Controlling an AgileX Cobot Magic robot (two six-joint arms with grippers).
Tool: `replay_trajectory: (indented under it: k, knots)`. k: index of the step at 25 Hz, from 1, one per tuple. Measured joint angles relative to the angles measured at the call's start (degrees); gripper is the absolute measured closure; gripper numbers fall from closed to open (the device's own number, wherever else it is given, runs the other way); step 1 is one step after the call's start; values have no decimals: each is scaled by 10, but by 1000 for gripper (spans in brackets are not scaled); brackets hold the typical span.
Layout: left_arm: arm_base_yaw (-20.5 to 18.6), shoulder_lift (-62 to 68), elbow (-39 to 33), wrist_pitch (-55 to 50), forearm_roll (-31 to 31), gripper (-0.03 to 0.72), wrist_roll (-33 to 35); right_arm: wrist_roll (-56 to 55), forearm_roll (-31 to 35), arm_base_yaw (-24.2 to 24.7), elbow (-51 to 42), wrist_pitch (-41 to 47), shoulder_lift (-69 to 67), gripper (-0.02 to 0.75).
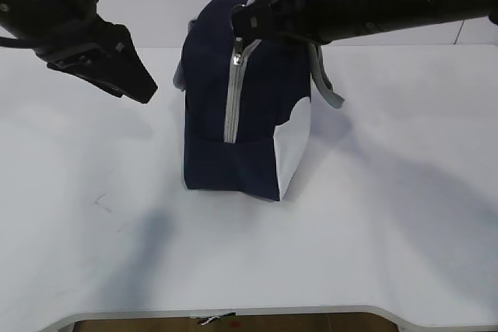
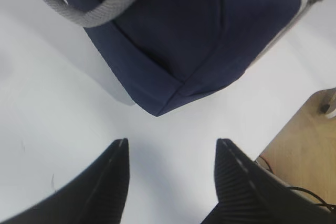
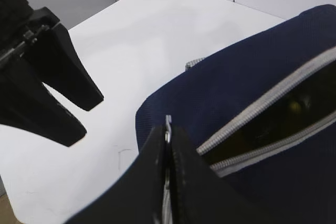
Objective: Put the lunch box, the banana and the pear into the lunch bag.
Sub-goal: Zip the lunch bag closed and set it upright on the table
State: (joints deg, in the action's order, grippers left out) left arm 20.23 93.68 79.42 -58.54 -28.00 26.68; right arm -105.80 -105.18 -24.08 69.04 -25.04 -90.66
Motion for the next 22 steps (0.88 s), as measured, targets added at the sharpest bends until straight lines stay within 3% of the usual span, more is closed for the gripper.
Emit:
replay_trajectory:
  k: [13, 22]
  knots:
    - [38, 34, 0, 83, -9, 286, 24, -2, 0, 0, 54, 11, -1, 721]
    - [38, 41, -1, 107, -95, 286, 67, -4, 0, 0, 55, 7, -2, 721]
